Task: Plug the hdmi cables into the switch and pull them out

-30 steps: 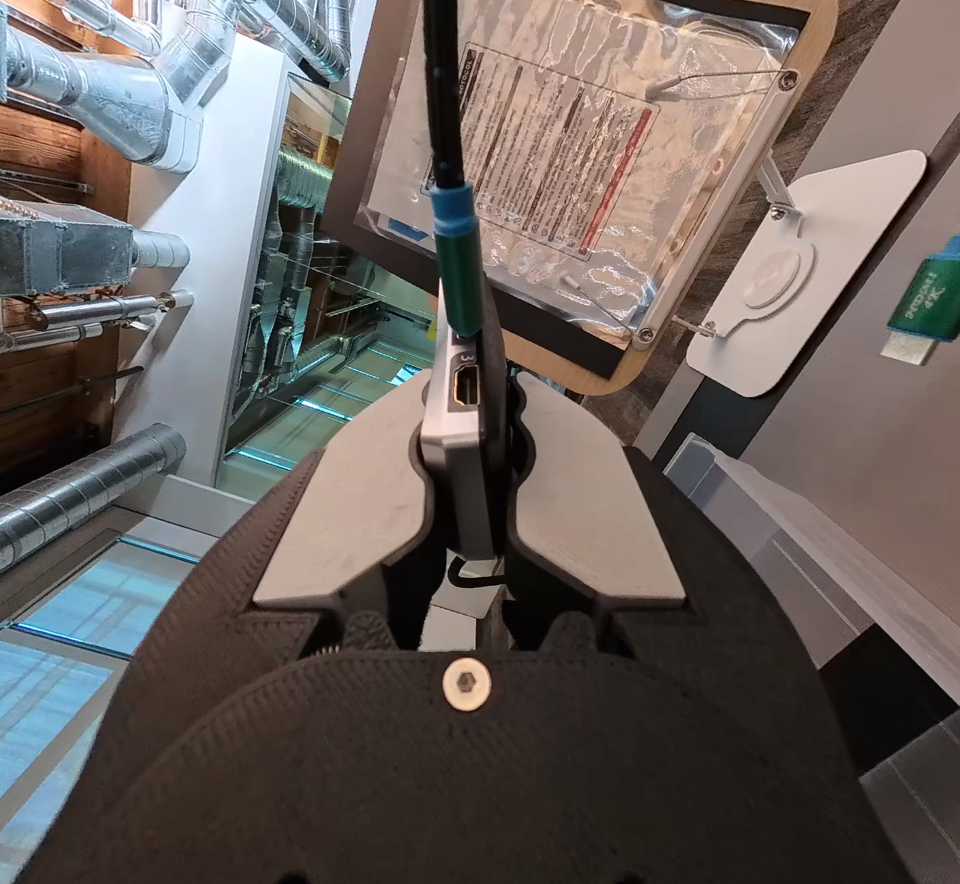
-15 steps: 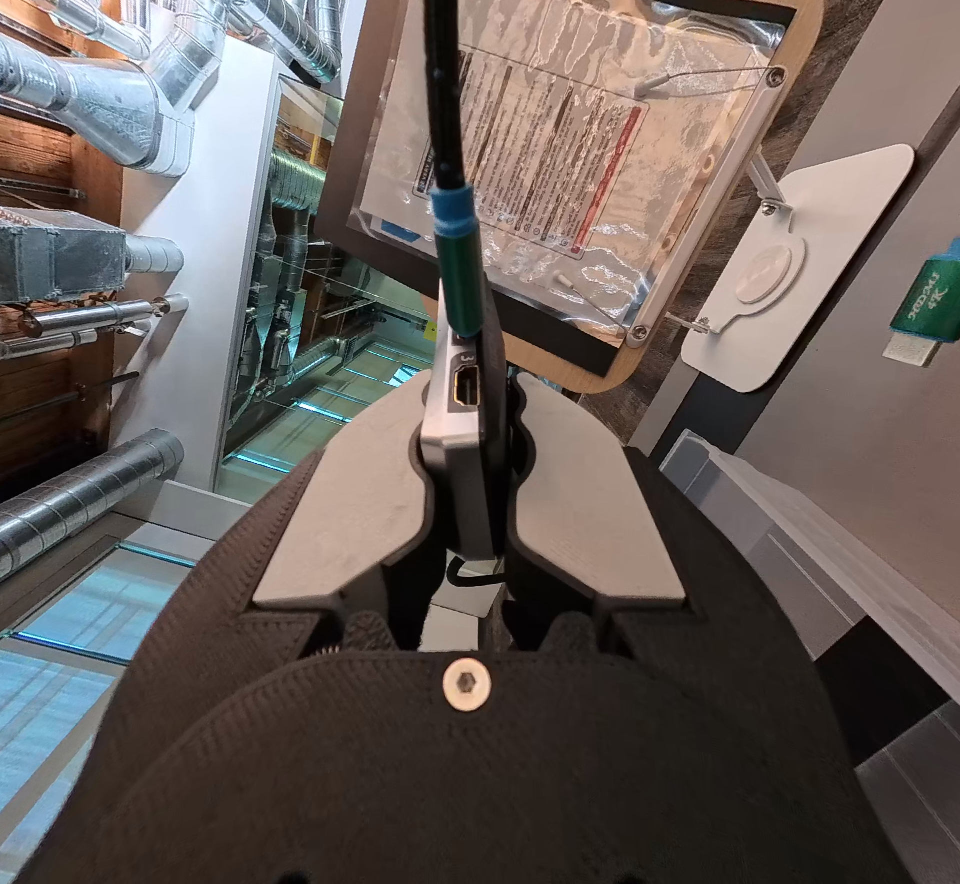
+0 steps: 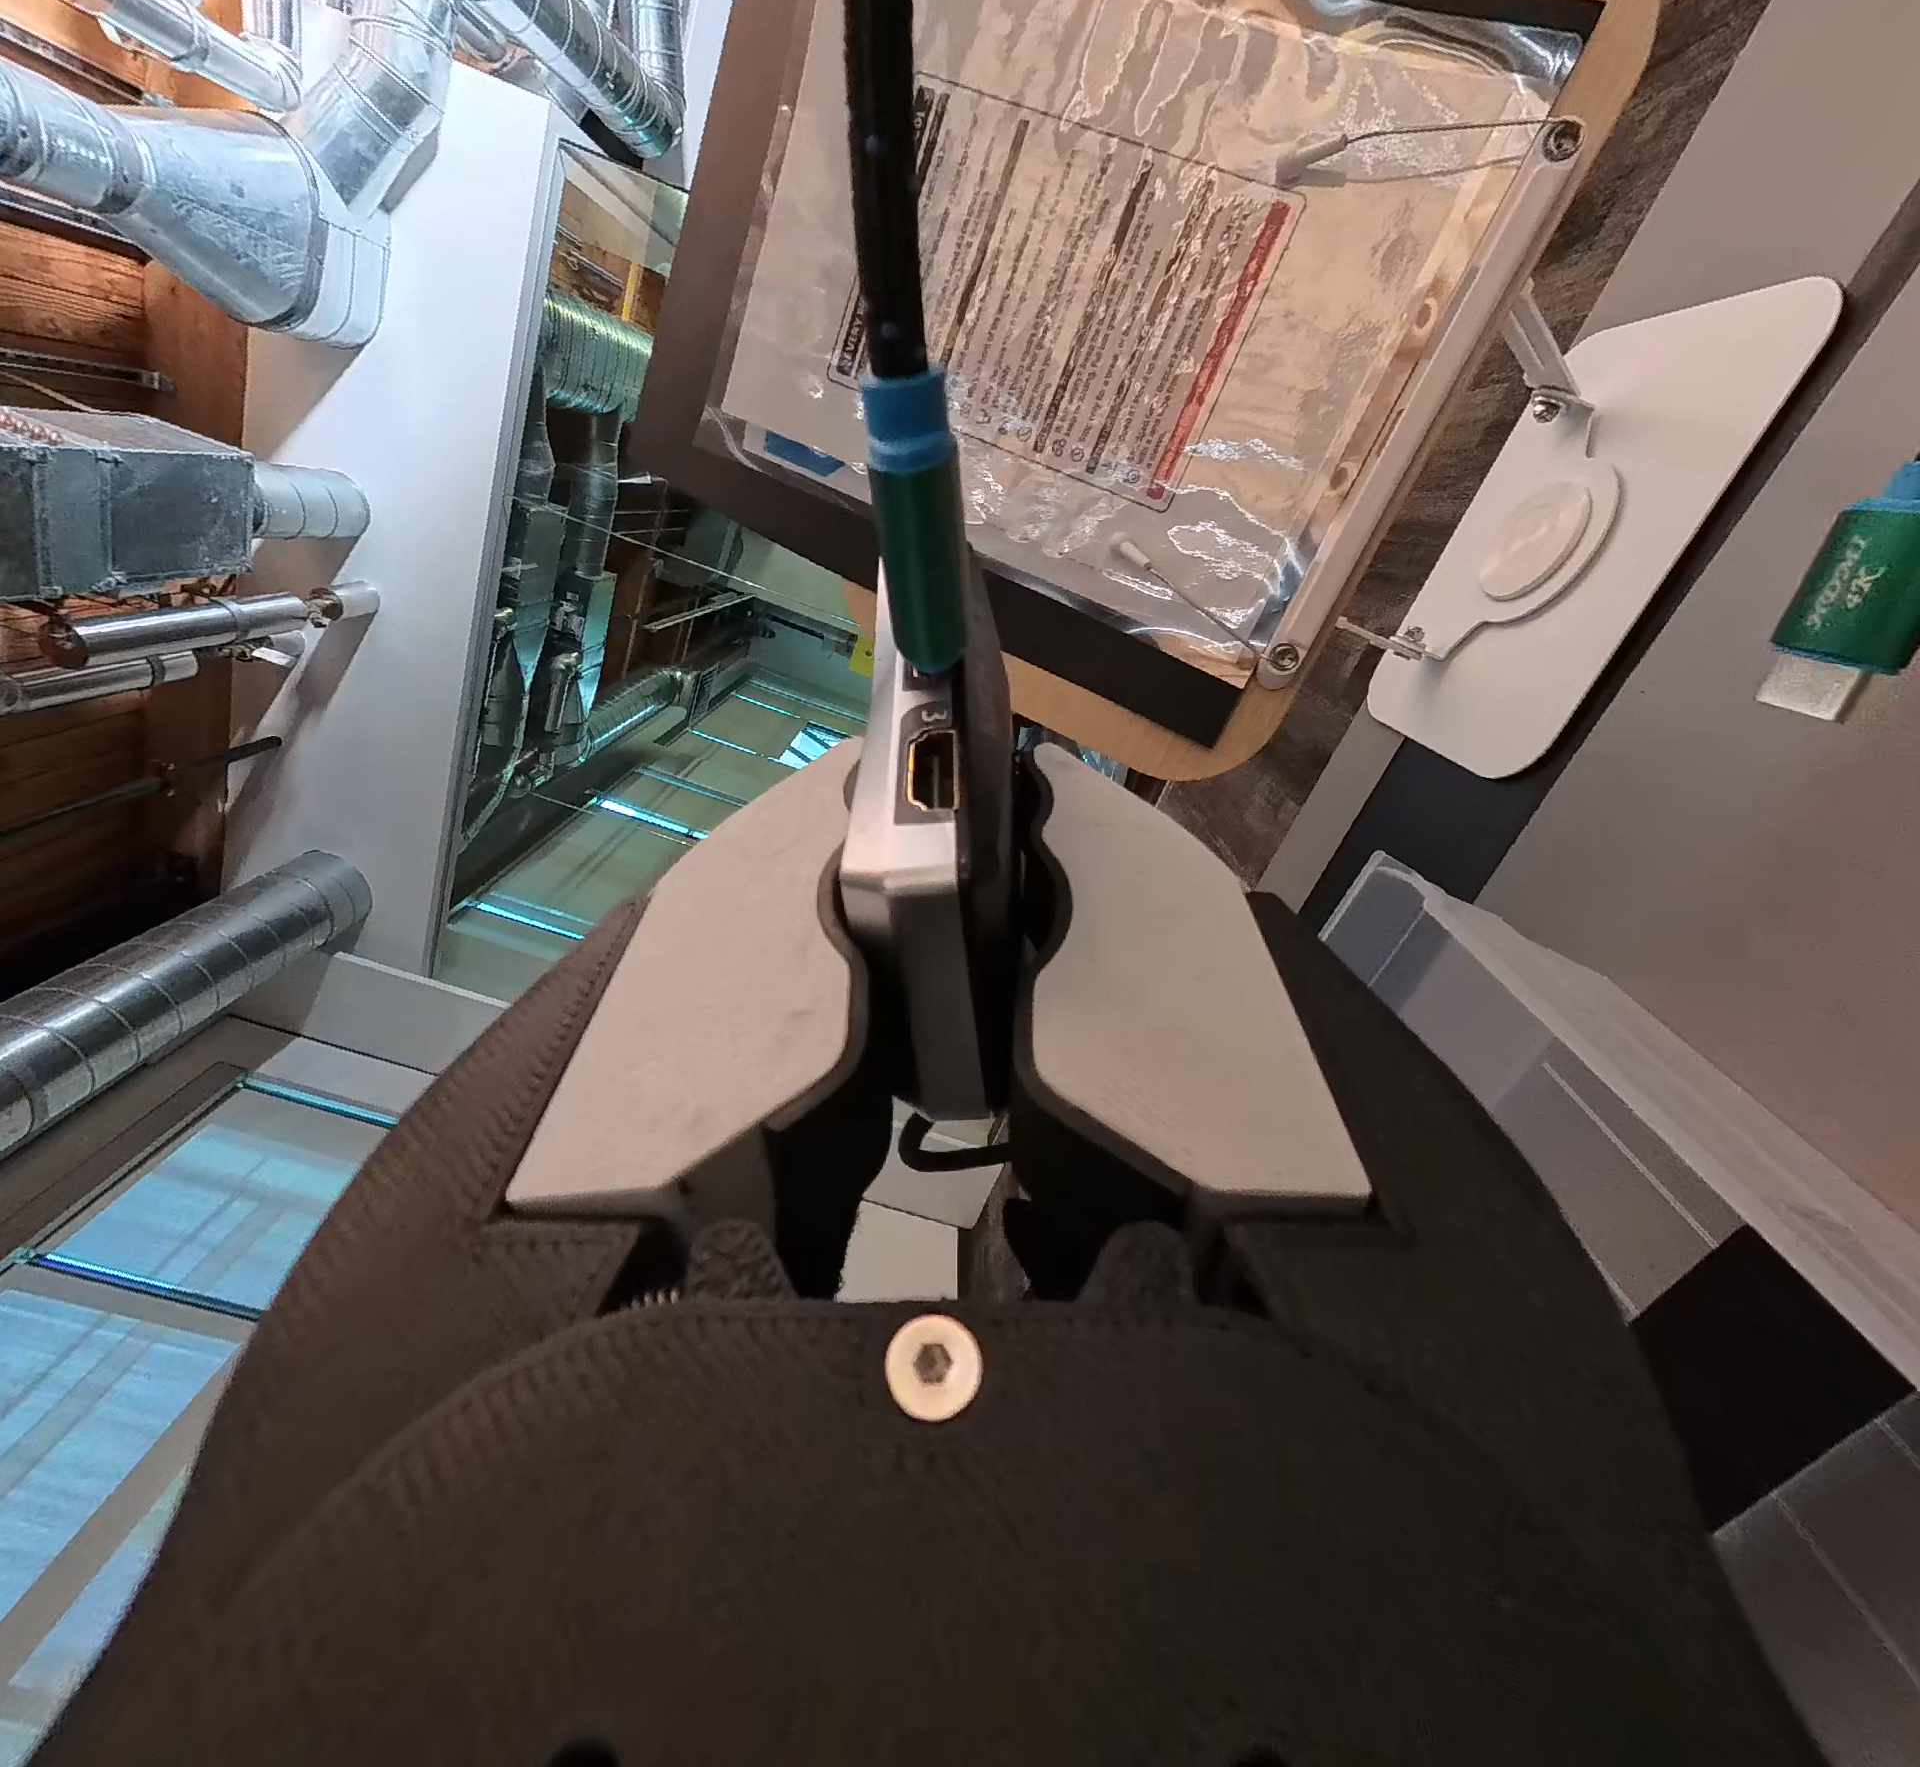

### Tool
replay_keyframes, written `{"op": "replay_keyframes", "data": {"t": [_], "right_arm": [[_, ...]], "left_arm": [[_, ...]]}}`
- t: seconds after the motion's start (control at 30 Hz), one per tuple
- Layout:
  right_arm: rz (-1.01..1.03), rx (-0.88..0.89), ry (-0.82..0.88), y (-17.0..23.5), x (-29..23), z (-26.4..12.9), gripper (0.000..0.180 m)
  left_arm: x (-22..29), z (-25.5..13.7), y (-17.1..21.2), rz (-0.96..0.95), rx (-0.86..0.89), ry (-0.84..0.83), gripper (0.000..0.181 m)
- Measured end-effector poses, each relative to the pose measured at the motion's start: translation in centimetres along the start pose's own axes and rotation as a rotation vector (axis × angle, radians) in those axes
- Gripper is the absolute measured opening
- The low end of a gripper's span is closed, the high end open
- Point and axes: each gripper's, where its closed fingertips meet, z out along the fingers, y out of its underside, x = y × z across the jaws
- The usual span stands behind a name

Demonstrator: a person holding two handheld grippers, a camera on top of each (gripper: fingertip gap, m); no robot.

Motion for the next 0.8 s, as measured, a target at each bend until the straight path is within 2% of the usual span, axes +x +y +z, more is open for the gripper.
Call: {"op": "replay_keyframes", "data": {"t": [0.17, 0.33, 0.43, 0.5, 0.6, 0.67, 0.8], "right_arm": [[-0.017, 0.217, 0.242, -1.1, 1.7, -4.9, 0.031], [-0.436, 0.570, 0.677, -6.9, 3.5, -10.8, 0.037], [-0.519, 0.600, 0.916, -8.9, 6.7, -12.0, 0.048], [-0.480, 0.577, 0.939, -9.9, 8.6, -11.3, 0.056], [-0.470, 0.615, 0.871, -12.1, 9.8, -9.3, 0.040], [-0.512, 0.624, 0.833, -13.4, 9.8, -8.0, 0.036], [-0.572, 0.514, 0.923, -14.8, 10.6, -6.7, 0.037]], "left_arm": [[0.0, 0.0, 0.1, 0.004, -0.003, 0.002, 0.022], [0.3, 0.0, -0.1, 0.016, 0.000, 0.008, 0.022], [0.5, 0.0, -0.1, 0.020, 0.000, 0.013, 0.022], [0.6, 0.0, -0.2, 0.021, 0.001, 0.015, 0.022], [0.7, 0.1, -0.2, 0.024, 0.002, 0.018, 0.022], [0.9, 0.1, -0.3, 0.031, 0.004, 0.021, 0.022], [1.3, 0.3, -0.6, 0.044, 0.009, 0.026, 0.022]]}}
